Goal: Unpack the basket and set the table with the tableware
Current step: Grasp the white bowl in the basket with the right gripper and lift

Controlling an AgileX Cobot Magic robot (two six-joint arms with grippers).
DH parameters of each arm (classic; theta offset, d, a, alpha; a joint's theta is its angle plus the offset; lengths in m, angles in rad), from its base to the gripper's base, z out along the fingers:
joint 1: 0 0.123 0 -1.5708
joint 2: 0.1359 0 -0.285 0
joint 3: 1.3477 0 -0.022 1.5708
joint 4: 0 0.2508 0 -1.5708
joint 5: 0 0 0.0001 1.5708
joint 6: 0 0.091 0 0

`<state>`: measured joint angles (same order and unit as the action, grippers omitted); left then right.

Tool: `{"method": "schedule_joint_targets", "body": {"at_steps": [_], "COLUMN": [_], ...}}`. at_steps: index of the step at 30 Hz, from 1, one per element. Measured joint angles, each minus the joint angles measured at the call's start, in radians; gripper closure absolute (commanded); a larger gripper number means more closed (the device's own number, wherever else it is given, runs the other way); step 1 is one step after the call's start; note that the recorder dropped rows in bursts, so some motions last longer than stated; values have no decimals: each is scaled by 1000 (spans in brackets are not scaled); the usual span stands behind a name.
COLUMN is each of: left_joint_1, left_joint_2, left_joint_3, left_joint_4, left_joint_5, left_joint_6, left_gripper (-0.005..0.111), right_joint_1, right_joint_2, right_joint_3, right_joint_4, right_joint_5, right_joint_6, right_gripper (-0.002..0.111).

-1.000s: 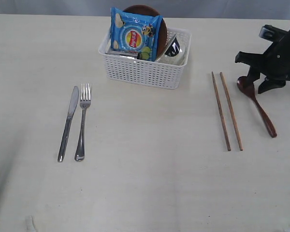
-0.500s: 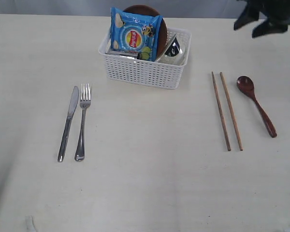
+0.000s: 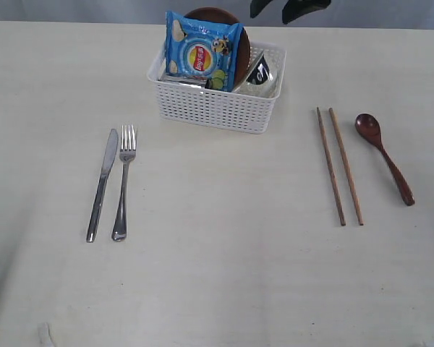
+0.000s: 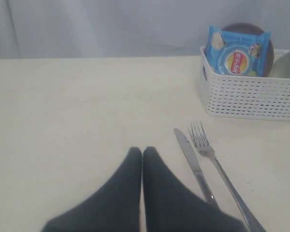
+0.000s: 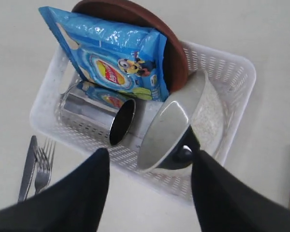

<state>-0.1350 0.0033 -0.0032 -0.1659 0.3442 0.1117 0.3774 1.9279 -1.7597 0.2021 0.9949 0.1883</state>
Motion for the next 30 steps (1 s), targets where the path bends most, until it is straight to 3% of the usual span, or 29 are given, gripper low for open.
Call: {"method": "schedule_joint_targets", "body": {"at_steps": [5,15,17,22,30], "left_joint_1": [0,0,0,0,0], "left_joint_2": [0,0,0,0,0], "left_joint_3": [0,0,0,0,0], "left_joint_4": [0,0,0,0,0], "left_joint_5": [0,0,0,0,0], "left_joint_6": [0,0,0,0,0], "left_gripper": [107,107,107,107,107], "right_joint_1": [51,59,59,59,60], "right_joint_2": [98,284,305,321,255], "right_joint_3": [-84,-204,-207,-209,-208], "right_joint_4": [-108,-238,-240,-255,-334], "right_joint_5": [14,156,159,154,132], "right_joint_6": [132,232,236,246,220], "right_gripper": [58,58,65,109,109]}}
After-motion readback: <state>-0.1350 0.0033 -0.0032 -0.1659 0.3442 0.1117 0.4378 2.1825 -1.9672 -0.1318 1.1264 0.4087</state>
